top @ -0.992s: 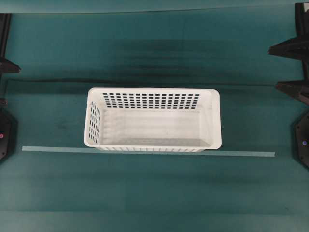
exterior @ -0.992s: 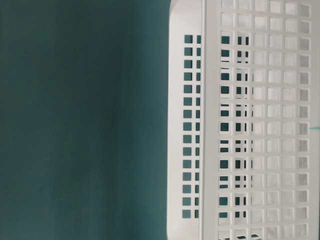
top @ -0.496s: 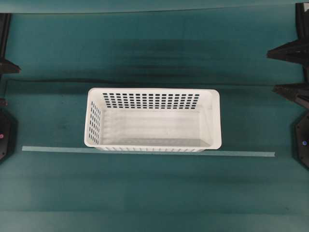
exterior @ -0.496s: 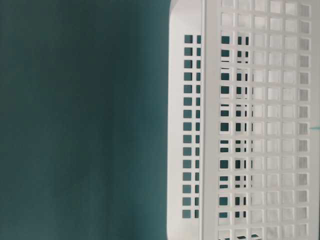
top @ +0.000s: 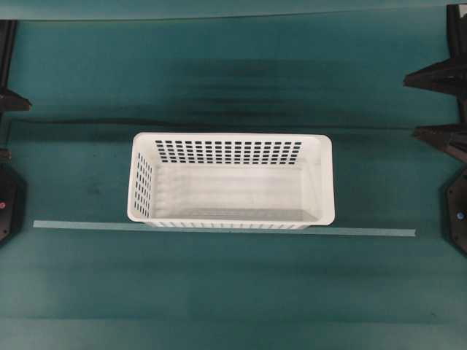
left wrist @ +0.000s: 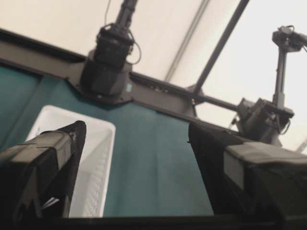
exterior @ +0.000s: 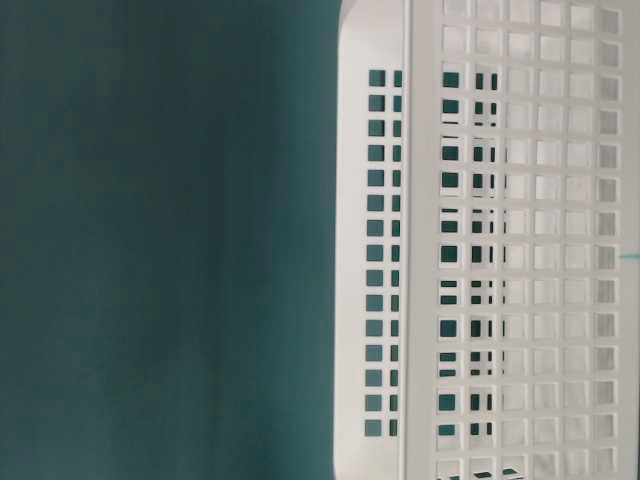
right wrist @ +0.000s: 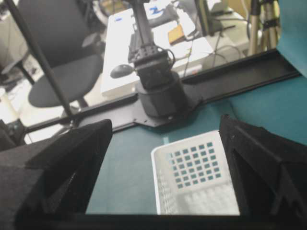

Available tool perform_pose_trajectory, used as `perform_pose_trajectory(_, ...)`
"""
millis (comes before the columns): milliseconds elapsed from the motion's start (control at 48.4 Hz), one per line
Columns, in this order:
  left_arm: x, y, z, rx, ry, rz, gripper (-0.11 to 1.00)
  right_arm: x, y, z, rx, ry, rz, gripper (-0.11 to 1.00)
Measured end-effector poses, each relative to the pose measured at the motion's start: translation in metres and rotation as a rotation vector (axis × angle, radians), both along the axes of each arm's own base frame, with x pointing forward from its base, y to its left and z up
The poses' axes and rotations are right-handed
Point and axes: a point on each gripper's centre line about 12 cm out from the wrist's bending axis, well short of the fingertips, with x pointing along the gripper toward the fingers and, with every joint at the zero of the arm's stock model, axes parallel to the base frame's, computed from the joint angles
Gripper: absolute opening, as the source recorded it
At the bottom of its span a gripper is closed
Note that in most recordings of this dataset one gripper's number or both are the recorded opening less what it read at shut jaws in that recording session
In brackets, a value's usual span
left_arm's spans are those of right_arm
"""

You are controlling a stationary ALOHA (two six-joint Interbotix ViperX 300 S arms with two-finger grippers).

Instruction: Lift the white basket with both hands.

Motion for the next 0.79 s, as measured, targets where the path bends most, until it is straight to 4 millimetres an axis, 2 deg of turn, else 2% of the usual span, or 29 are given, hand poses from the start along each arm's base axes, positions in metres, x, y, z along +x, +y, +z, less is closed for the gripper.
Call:
perform_pose_trajectory(475, 0.000, 0.000, 0.000, -0.003, 0.000, -0.001, 0.88, 0.000, 0.000, -0.001, 0.000, 0.003, -0.002, 0.95)
perform_pose_trajectory(785, 0.000, 0.000, -0.002, -0.003, 0.005, 0.000, 0.88, 0.000, 0.000, -0.010, 0.003, 0.021, 0.000, 0.95)
